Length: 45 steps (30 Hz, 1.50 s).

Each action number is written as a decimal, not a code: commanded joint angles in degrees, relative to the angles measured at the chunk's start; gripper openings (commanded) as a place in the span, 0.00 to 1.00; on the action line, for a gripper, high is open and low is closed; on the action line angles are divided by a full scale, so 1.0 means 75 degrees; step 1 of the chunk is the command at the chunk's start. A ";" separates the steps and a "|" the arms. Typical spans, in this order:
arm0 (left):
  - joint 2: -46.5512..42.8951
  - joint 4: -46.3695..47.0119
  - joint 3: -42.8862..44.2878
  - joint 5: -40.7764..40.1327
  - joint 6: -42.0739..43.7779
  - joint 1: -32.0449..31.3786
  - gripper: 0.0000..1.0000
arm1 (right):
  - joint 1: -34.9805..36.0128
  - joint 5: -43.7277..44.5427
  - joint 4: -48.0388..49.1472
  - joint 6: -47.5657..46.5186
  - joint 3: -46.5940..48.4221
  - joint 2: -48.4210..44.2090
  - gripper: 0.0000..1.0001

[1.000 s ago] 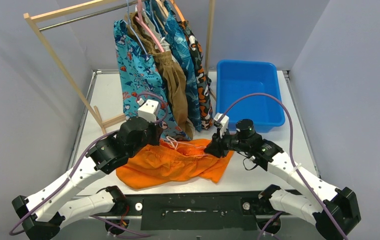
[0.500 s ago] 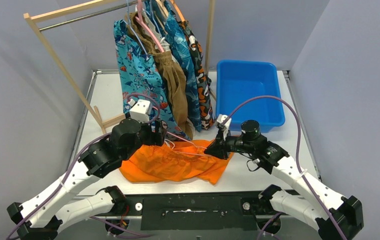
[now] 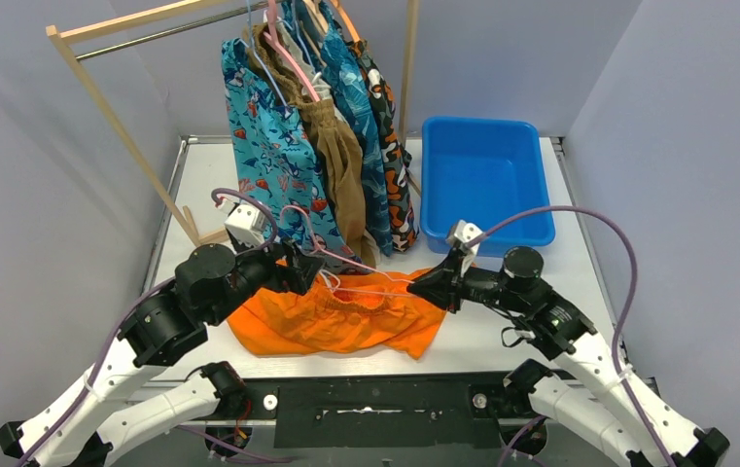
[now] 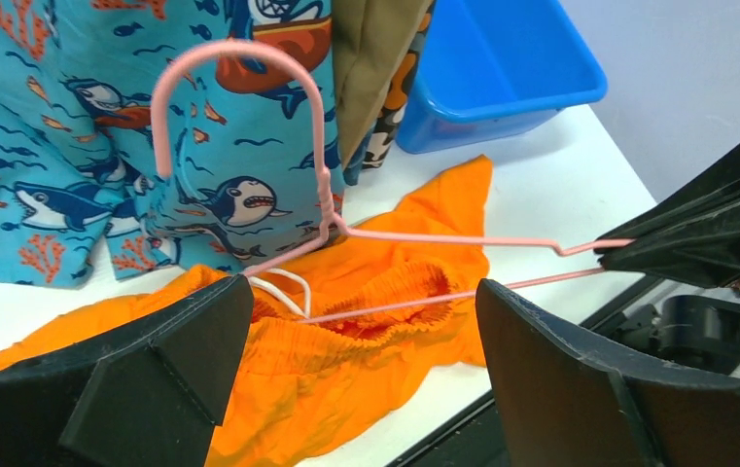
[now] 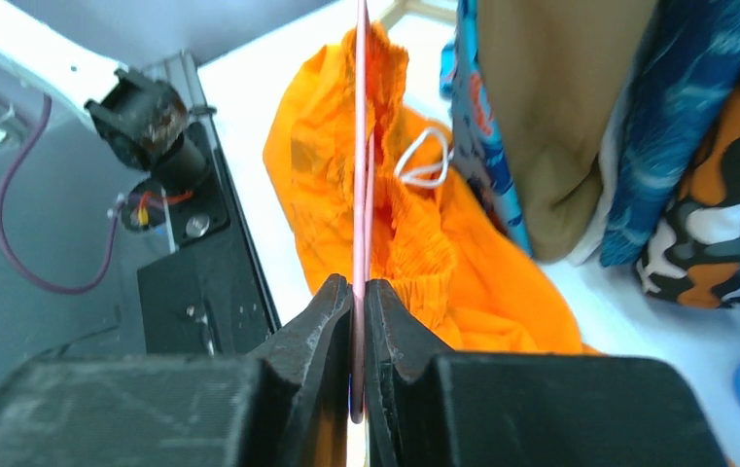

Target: Remove the shorts from the hanger

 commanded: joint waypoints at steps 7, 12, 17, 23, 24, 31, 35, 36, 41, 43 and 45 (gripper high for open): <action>0.0277 0.2580 -0.0535 0.1599 -0.1726 -0.0009 0.80 | -0.0018 0.1547 0.1080 0.0608 0.0467 -0.0416 0.00; 0.0800 0.6109 -0.2491 0.2153 -0.4527 -0.0138 0.73 | 0.0045 0.1462 0.1251 0.0756 0.0385 0.0065 0.00; 0.1718 0.8056 -0.3106 0.0374 -0.5382 -0.1514 0.73 | 0.0153 0.1542 0.1054 0.0604 0.0444 0.0387 0.00; 0.2361 1.0256 -0.3757 -0.1521 -0.5930 -0.2573 0.73 | 0.0335 0.1502 0.0984 0.0523 0.0406 0.0383 0.00; 0.2411 1.0563 -0.3855 -0.1699 -0.5984 -0.2633 0.73 | 0.0339 0.1521 0.0905 0.0484 0.0412 0.0366 0.00; 0.2873 1.0929 -0.3925 -0.2218 -0.6582 -0.2725 0.71 | 0.0409 0.1034 0.1025 0.0395 0.0291 0.0306 0.00; 0.2983 1.1010 -0.4012 -0.2594 -0.6737 -0.2761 0.61 | 0.0465 0.0882 0.0942 0.0297 0.0266 0.0329 0.00; 0.3010 1.0969 -0.4007 -0.2601 -0.6804 -0.2763 0.60 | 0.0478 0.0881 0.0913 0.0275 0.0268 0.0338 0.00; 0.3176 1.0128 -0.3916 -0.2575 -0.7544 -0.2861 0.59 | 0.0487 0.1055 0.0947 0.0185 0.0260 0.0286 0.00; 0.3222 1.0099 -0.3998 -0.2748 -0.7727 -0.2971 0.59 | 0.0497 0.1036 0.0976 0.0172 0.0237 0.0281 0.00; 0.3237 1.0080 -0.4055 -0.2846 -0.7848 -0.3007 0.60 | 0.0498 0.1067 0.0941 0.0154 0.0222 0.0282 0.00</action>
